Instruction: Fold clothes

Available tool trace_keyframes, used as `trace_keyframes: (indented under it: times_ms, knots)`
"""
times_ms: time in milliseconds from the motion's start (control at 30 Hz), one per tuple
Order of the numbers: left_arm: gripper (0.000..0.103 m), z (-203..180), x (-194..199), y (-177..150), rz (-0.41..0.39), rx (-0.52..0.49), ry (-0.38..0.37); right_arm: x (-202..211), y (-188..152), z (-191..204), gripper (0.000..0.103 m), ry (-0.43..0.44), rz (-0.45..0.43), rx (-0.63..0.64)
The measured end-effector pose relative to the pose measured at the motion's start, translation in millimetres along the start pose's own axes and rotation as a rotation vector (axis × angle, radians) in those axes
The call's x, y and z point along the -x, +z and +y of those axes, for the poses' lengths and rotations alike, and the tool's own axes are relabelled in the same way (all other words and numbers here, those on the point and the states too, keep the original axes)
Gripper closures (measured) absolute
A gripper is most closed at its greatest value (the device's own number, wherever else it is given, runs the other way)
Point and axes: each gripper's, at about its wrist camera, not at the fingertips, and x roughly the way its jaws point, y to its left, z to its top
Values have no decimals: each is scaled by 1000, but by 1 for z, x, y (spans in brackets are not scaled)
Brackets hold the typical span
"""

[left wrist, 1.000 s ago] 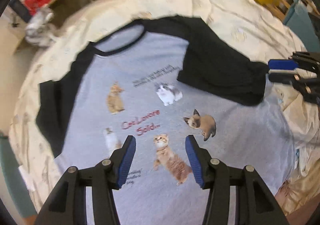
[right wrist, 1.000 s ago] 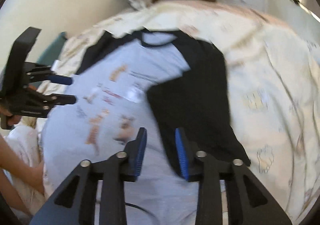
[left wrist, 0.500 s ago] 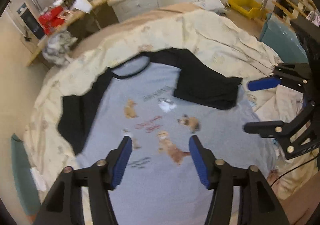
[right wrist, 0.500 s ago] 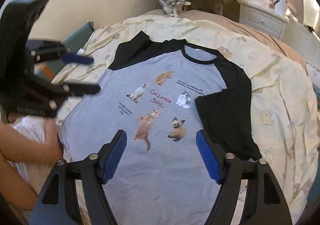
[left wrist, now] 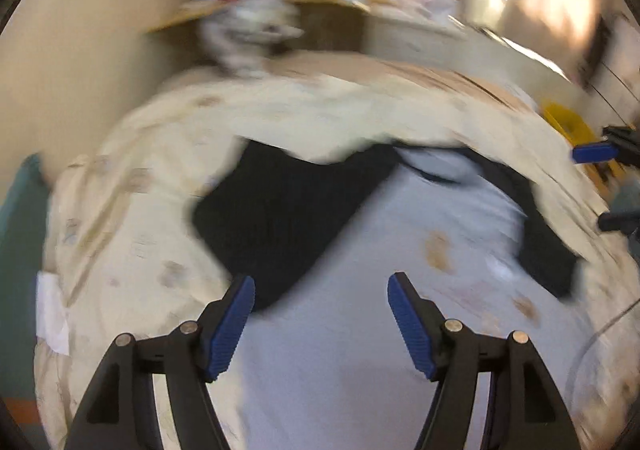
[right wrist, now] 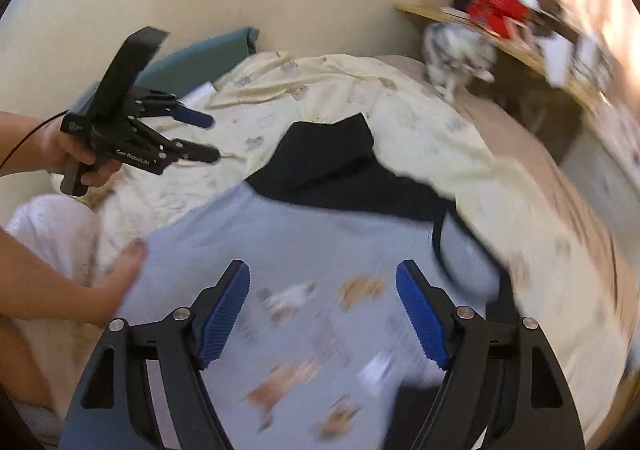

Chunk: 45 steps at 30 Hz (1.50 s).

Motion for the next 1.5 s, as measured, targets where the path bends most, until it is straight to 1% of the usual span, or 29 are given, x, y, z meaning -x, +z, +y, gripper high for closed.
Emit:
trace_keyframes:
  times_ms: [167, 267, 333, 367, 467, 533, 633, 700, 767, 800, 900, 933, 967, 1000, 1033, 1067, 1100, 1133, 1200, 1267, 1300, 1367, 1433, 1500]
  knots:
    - [33, 72, -75, -13, 30, 177, -13, -93, 73, -34, 24, 38, 59, 70]
    - [33, 105, -110, -14, 31, 242, 5, -148, 116, -51, 24, 49, 103, 119]
    - [33, 131, -134, -14, 52, 300, -10, -182, 141, -62, 24, 52, 131, 137]
    - [33, 144, -147, -12, 64, 318, -30, -199, 153, -68, 24, 56, 148, 140]
    - [33, 165, -167, -1, 65, 296, -57, -248, 181, -80, 25, 66, 190, 164]
    - [33, 176, -181, 9, 72, 296, -101, -281, 196, -87, 25, 86, 217, 165]
    - [33, 187, -204, 21, 91, 317, -172, -319, 209, -90, 25, 104, 258, 170]
    - [33, 186, -212, 27, 78, 313, -211, -344, 215, -89, 25, 115, 281, 175]
    - [33, 183, -217, 32, 63, 272, -206, -364, 218, -88, 25, 100, 301, 186]
    - [33, 184, -221, 34, 59, 268, -201, -374, 219, -87, 25, 90, 311, 189]
    - [33, 198, -239, 31, 103, 321, -210, -395, 220, -88, 27, 79, 336, 179]
    - [33, 200, -241, 30, 103, 323, -202, -399, 220, -88, 33, 74, 341, 175]
    - [36, 200, -240, 31, 90, 315, -206, -404, 219, -88, 42, 71, 354, 170]
    - [55, 200, -239, 32, 77, 307, -210, -409, 218, -87, 50, 68, 367, 165]
    - [74, 200, -238, 33, 64, 299, -214, -411, 216, -85, 75, 68, 376, 167]
    - [75, 198, -236, 36, 57, 280, -210, -413, 214, -80, 91, 60, 386, 192]
    - [76, 196, -235, 39, 51, 262, -207, -414, 212, -75, 91, 53, 394, 215]
    - [87, 194, -234, 41, 50, 252, -211, -412, 212, -73, 95, 52, 385, 221]
    - [99, 191, -229, 44, 25, 230, -199, -400, 217, -70, 96, 44, 347, 227]
    - [99, 188, -221, 46, -2, 200, -193, -387, 222, -69, 96, 31, 318, 231]
    - [99, 190, -213, 47, -24, 196, -178, -381, 226, -70, 96, 22, 307, 233]
    - [99, 201, -200, 48, -54, 228, -178, -368, 233, -70, 96, 8, 287, 241]
    - [99, 210, -185, 53, -92, 232, -162, -355, 238, -70, 96, -9, 265, 254]
    - [99, 212, -173, 55, -110, 211, -145, -344, 244, -69, 96, -24, 236, 245]
